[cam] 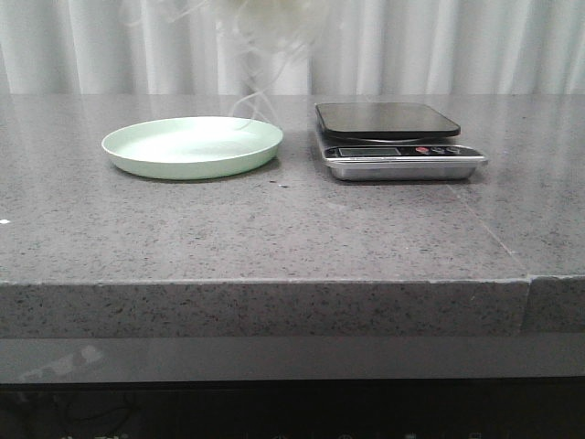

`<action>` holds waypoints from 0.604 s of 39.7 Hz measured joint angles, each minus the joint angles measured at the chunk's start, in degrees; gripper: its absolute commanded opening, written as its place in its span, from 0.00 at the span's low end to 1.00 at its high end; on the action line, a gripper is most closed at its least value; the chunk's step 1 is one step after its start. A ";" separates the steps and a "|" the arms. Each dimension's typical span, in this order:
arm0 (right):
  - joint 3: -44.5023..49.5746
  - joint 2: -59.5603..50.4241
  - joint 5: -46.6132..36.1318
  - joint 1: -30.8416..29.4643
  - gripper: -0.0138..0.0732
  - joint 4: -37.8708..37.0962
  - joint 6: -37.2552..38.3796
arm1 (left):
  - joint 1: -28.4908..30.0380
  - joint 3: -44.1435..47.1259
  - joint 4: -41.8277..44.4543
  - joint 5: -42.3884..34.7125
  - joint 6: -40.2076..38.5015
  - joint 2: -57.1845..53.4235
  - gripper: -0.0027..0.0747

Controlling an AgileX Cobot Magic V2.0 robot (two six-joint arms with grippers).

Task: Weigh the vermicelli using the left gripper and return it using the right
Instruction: 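Lift the vermicelli with the right gripper and carry it to the plate, then lower the vermicelli onto the green plate and open the right gripper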

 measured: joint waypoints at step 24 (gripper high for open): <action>-8.43 14.43 6.96 2.30 0.74 0.41 0.00 | 0.00 0.00 0.00 0.00 0.00 0.00 0.67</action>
